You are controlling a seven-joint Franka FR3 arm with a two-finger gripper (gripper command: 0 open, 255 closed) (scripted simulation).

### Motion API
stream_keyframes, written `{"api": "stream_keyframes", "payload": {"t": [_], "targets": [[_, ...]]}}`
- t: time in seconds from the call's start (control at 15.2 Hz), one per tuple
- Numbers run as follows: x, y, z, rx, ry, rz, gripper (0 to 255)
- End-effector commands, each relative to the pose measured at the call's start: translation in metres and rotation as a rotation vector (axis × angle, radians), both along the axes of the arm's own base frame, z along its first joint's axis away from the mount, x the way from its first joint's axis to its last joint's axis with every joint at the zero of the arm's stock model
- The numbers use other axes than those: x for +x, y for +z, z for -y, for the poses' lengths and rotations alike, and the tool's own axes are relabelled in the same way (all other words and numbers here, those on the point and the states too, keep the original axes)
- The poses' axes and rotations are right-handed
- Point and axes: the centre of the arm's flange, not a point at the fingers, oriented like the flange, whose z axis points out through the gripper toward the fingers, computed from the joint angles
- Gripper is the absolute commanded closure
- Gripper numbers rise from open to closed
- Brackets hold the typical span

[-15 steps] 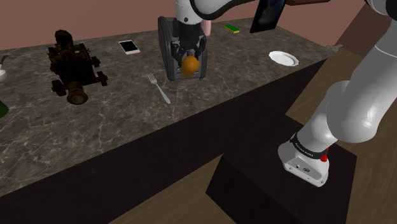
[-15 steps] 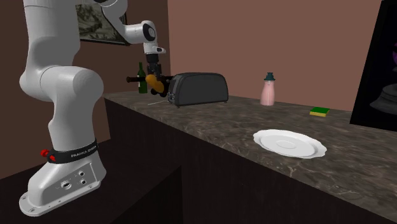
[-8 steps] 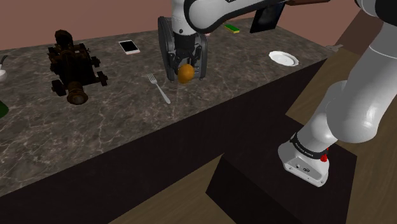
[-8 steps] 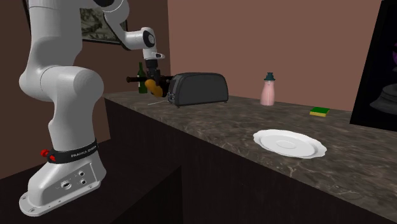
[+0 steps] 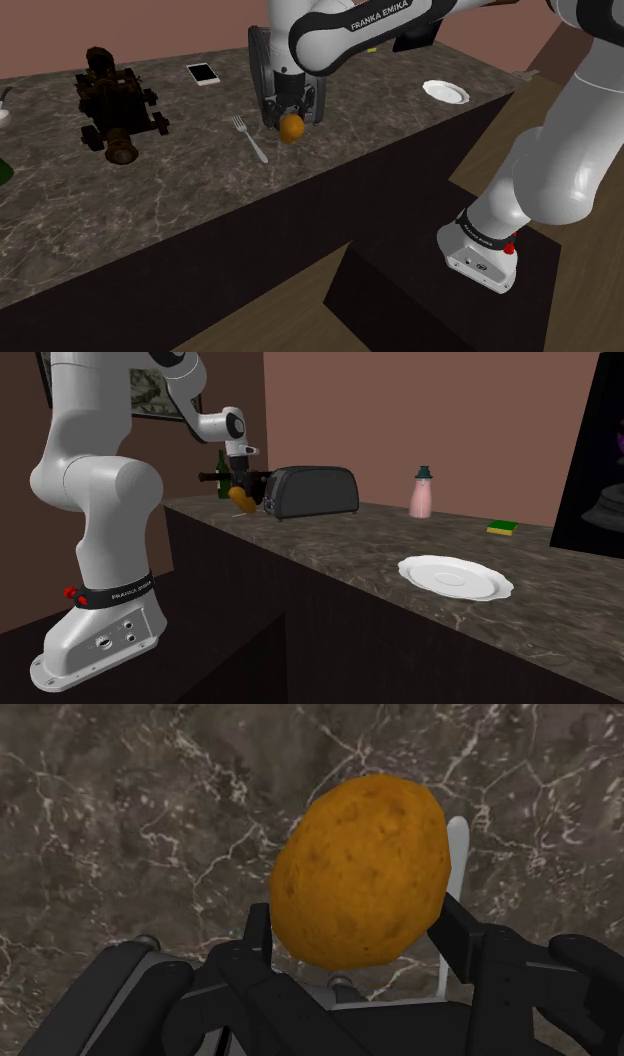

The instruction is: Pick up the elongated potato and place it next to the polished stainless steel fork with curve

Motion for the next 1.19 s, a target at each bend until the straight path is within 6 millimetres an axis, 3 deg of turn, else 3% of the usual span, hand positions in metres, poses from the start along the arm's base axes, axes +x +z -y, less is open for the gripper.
{"api": "stream_keyframes", "payload": {"t": [0.0, 0.53, 1.06, 1.12], "targets": [[0.000, -0.011, 0.000, 0.000, 0.000, 0.001, 255], [0.000, -0.056, 0.000, 0.000, 0.000, 0.001, 255], [0.000, -0.056, 0.000, 0.000, 0.000, 0.001, 255], [0.001, -0.056, 0.001, 0.000, 0.000, 0.001, 0]]}}
